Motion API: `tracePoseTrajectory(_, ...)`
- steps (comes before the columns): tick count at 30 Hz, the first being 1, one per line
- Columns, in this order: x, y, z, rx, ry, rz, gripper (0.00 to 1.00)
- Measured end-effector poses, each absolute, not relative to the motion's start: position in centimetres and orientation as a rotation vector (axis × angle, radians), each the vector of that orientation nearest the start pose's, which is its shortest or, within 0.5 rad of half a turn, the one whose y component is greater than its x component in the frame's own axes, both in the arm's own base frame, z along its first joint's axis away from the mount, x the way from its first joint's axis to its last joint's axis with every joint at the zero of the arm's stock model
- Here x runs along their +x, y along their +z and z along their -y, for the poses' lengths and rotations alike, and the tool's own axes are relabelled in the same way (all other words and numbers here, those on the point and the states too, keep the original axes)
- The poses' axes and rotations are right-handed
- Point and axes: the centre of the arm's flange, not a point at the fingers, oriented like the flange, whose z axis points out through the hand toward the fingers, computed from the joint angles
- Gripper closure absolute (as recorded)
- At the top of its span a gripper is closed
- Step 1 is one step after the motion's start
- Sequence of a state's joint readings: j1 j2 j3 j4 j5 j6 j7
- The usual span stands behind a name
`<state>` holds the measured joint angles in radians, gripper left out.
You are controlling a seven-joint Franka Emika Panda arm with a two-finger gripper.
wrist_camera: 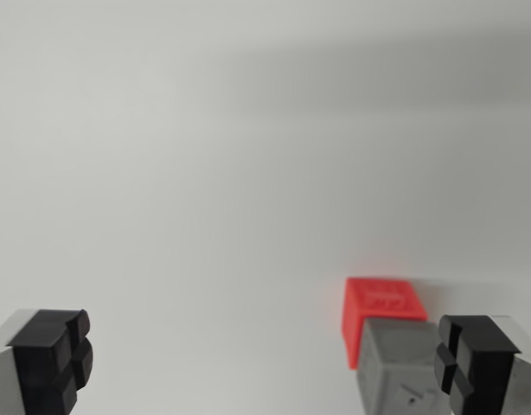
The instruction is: Destack cube
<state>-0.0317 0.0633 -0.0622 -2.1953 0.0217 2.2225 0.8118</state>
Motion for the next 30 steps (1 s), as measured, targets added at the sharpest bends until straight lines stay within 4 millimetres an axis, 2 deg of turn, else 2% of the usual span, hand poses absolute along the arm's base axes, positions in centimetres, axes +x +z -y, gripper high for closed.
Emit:
tracePoseTrajectory(15, 49.5, 32.8, 6.7, -2.811, 0.048, -1.402, 0.00)
tracePoseTrajectory(30, 44.8, 29.7, 9.0, -2.805, 0.033, -1.414, 0.00)
